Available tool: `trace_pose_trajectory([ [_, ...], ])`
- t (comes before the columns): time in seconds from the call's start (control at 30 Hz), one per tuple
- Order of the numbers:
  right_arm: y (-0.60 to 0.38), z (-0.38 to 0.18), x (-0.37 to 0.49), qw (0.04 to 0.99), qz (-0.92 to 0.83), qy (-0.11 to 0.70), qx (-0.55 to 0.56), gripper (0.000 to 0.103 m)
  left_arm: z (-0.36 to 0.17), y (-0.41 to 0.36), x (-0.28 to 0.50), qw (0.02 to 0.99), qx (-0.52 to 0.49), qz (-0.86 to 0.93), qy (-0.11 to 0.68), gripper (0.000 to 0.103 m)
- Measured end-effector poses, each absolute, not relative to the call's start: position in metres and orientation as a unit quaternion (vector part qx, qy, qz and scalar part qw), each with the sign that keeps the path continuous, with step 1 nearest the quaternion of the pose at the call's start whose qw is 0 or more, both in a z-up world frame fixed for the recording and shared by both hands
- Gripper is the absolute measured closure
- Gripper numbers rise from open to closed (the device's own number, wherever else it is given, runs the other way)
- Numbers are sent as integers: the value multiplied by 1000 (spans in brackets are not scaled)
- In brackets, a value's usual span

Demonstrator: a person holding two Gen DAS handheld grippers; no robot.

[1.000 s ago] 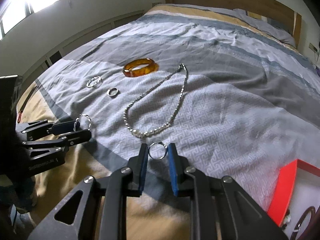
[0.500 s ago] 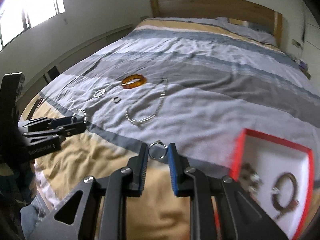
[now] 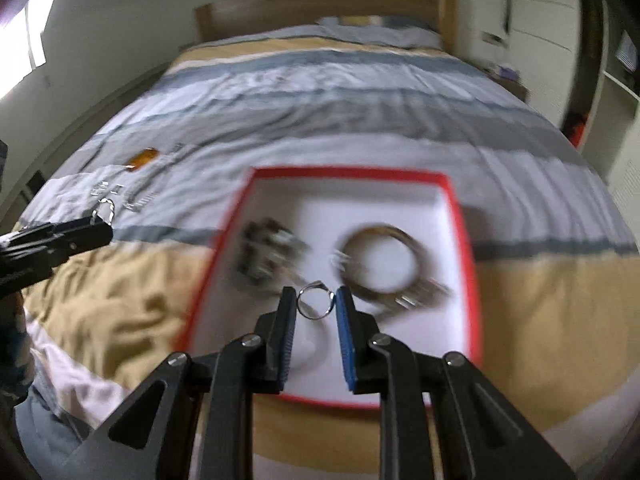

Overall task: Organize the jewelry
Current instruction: 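Carry the hoop and ring over the red box with both tools, then open both tools to drop the hoop and ring into the box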

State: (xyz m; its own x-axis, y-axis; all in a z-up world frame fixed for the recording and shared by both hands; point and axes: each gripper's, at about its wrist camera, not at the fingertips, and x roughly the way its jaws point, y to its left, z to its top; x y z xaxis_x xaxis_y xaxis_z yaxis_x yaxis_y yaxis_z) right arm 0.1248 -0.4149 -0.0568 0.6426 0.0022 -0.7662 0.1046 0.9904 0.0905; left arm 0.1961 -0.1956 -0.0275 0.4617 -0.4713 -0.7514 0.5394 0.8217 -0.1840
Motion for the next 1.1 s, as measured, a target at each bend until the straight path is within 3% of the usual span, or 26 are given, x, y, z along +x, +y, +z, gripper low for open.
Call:
trace_pose_trajectory([
  [0.47,-458,-93,117,882,-26,467,55,84,-80,-316,165,798,117,-354,474,65],
  [1.1,-463,-109,128,865,7,502,17,83,-100,-337,164,798,165,-332,475,63],
])
